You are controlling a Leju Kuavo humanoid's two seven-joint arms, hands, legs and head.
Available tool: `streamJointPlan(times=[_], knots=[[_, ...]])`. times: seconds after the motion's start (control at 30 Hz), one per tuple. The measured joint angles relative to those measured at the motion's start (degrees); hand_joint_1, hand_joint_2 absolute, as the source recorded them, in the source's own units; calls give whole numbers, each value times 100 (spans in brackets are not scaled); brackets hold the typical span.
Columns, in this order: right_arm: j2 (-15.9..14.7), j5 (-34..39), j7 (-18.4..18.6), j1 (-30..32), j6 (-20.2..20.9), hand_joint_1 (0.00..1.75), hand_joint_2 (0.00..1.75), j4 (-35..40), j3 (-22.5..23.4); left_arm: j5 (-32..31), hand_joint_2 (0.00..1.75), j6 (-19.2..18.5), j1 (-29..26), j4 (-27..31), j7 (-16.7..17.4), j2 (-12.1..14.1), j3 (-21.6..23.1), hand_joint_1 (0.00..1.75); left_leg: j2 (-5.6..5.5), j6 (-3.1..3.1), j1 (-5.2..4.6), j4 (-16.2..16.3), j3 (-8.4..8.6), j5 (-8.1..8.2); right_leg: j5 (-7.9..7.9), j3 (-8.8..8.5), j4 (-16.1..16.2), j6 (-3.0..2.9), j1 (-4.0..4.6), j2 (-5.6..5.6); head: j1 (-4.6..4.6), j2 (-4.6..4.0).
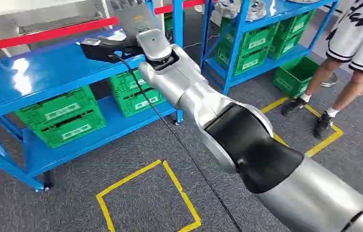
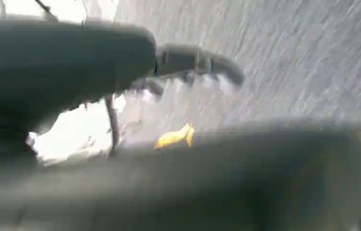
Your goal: Take the parts from the cabinet and place them on the table.
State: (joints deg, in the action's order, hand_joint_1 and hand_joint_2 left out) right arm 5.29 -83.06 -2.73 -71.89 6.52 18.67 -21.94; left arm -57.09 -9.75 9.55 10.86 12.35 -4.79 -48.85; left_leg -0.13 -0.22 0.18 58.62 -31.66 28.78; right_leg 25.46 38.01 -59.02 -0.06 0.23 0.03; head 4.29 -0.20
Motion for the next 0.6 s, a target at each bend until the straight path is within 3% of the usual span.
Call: streamJointPlan(times=[0.03,0.1,0.17,0.27,0.3,0.33,0.37,0.43,0.47,0.5,0.53,0.57,0.6], knots=[[13,20,2,26,-11,0,0,0,-4,0,0,0,7,0,2,-2,-2,0,10,-38,-1,-17,18,27,-136,-33,29,-34,4,3,6,0],[13,70,2,76,-53,0,0,-2,-28,-31,0,0,-16,-4,9,-15,-13,0,6,-112,-16,47,86,-10,-129,-133,50,-116,-33,15,17,0],[35,138,-37,92,-101,0,0,-2,-59,-52,0,-4,-12,-6,20,-26,-33,0,3,-150,3,366,-60,91,-102,-234,88,-177,-76,10,-20,0],[63,190,-74,200,-112,0,0,-4,-138,-63,0,-4,1,-6,9,-28,-48,0,2,-261,46,1510,-798,522,-26,-289,87,-200,-81,29,-29,0],[66,201,-74,275,-107,0,0,-4,-146,-66,0,-4,-7,-6,4,-31,-59,0,3,-279,58,1705,-990,569,9,-320,86,-186,-84,35,-35,0],[66,212,-72,346,-98,0,0,-4,-173,-79,0,-4,-19,-6,-4,-31,-77,0,5,-290,75,1615,-1039,433,52,-367,84,-165,-93,38,-35,0],[66,223,-70,382,-88,0,0,-4,-195,-92,0,-4,-25,-6,-11,-28,-83,0,5,-295,88,1311,-967,172,91,-412,75,-140,-109,41,-31,0],[72,267,-68,392,-72,0,0,-4,-236,-103,0,-4,-28,-6,-17,-26,-85,0,11,-319,123,299,-605,-524,189,-514,44,-73,-152,40,-35,0],[74,278,-66,390,-68,0,0,-4,-242,-111,0,-4,-37,-17,-17,-48,-87,0,-10,-362,123,107,-539,-517,222,-530,41,-29,-142,44,-42,0],[77,293,-68,381,-50,0,0,-4,-254,-114,0,-4,-17,-17,-31,-44,-92,0,13,-237,72,8,-546,-298,224,-501,41,14,-123,44,-114,0],[77,308,-66,398,-42,0,0,-4,-271,-116,0,-4,-18,-15,-28,-44,-94,0,17,-163,64,29,-506,-394,248,-498,62,53,-118,48,-90,0],[77,317,-70,427,-40,0,0,-4,-278,-118,0,-4,-39,-15,-22,-44,-94,0,10,-101,84,34,-512,-410,226,-527,18,107,-103,50,-86,0],[77,321,-68,436,-33,0,0,-4,-282,-120,0,-4,-46,-15,-15,-48,-98,0,8,-59,74,39,-472,-395,240,-561,43,122,-109,45,-77,0]])
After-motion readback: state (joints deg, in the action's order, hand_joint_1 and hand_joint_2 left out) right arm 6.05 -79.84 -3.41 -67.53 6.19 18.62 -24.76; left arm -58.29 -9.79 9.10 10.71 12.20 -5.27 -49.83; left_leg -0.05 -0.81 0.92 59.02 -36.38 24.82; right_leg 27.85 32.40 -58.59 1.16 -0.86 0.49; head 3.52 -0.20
